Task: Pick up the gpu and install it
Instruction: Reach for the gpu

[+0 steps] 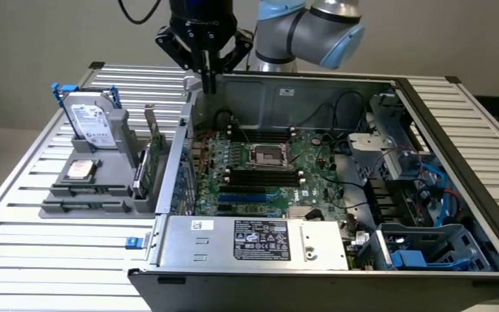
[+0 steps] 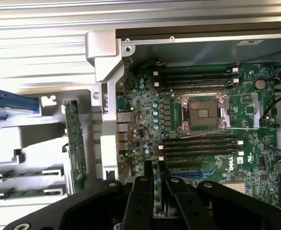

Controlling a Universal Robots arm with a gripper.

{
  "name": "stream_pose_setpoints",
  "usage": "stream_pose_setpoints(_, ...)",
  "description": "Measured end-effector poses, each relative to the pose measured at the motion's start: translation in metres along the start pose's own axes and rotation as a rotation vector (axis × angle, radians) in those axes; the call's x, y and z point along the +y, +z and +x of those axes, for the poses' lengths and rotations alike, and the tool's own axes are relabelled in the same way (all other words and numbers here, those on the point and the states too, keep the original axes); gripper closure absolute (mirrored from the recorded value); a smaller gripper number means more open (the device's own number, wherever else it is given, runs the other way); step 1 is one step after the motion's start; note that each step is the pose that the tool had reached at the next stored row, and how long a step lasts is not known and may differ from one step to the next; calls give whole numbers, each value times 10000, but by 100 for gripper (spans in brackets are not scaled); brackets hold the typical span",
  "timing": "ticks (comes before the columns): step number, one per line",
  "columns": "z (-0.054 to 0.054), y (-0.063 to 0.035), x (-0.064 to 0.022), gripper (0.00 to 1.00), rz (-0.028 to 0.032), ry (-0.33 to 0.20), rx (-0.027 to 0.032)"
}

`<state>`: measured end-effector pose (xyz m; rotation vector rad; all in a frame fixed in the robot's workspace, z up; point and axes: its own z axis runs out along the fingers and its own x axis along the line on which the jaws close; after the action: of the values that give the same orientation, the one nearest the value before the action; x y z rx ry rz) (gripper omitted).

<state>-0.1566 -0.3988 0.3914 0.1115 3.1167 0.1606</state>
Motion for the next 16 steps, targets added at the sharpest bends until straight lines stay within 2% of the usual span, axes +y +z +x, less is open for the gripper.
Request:
stream_pose_setpoints(6,271,8,-21,82,0,-2,1)
stream_pose_setpoints(8,364,11,-27,84,0,0,0)
stream_pose_setpoints(9,409,13,-31,89,0,-1,1)
stream_pose_setpoints(16,729,28,-58,89,0,0,1)
